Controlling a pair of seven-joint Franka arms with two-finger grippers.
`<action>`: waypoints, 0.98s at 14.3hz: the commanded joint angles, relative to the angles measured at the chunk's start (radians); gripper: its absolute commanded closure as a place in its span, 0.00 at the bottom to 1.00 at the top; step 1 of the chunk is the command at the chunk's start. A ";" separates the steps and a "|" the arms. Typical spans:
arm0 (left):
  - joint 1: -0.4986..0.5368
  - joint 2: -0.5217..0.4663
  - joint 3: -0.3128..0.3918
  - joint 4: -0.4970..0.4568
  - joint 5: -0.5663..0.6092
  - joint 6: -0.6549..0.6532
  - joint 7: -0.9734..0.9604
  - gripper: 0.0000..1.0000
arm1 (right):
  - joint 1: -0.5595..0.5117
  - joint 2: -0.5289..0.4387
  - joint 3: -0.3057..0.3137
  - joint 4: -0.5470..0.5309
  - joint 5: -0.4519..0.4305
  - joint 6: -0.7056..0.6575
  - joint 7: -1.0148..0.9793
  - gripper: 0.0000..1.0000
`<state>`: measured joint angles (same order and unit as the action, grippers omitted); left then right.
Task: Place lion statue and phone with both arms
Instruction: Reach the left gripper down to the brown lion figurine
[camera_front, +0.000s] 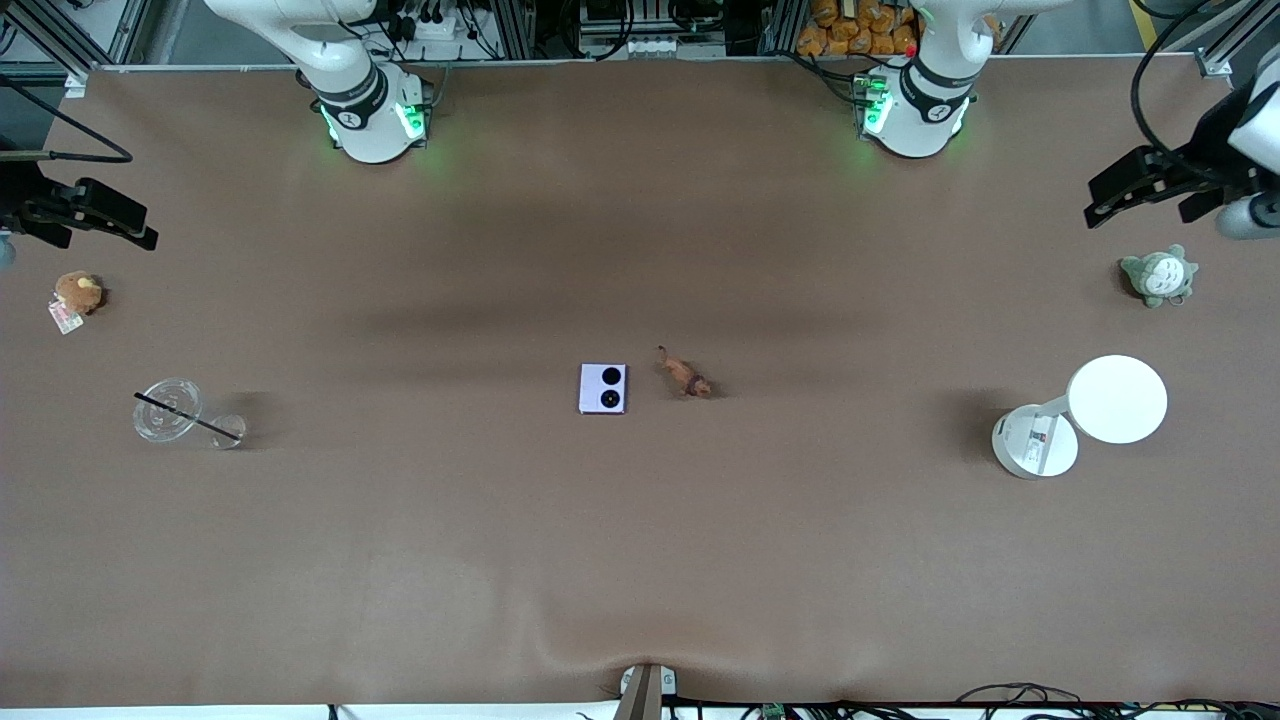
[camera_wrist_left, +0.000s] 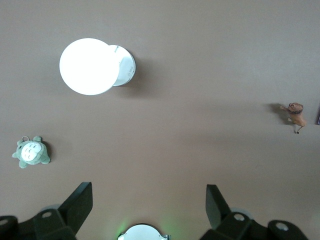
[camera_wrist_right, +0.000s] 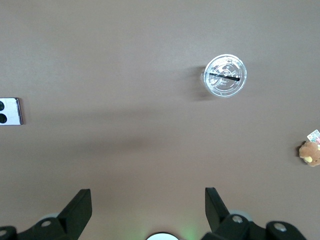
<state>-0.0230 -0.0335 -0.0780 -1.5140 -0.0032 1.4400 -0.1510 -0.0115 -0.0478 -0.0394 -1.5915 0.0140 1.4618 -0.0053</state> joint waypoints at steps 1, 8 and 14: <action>-0.035 0.043 -0.005 0.037 -0.017 -0.029 -0.024 0.00 | -0.022 -0.001 0.012 0.007 0.000 -0.001 -0.016 0.00; -0.233 0.191 -0.023 0.035 -0.052 0.107 -0.325 0.00 | -0.035 0.000 0.012 0.004 0.000 0.014 -0.031 0.00; -0.443 0.372 -0.023 0.029 -0.043 0.308 -0.703 0.00 | -0.030 0.000 0.012 0.001 0.000 0.015 -0.030 0.00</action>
<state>-0.4138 0.2794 -0.1094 -1.5128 -0.0412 1.7108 -0.7496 -0.0232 -0.0453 -0.0414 -1.5920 0.0140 1.4750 -0.0201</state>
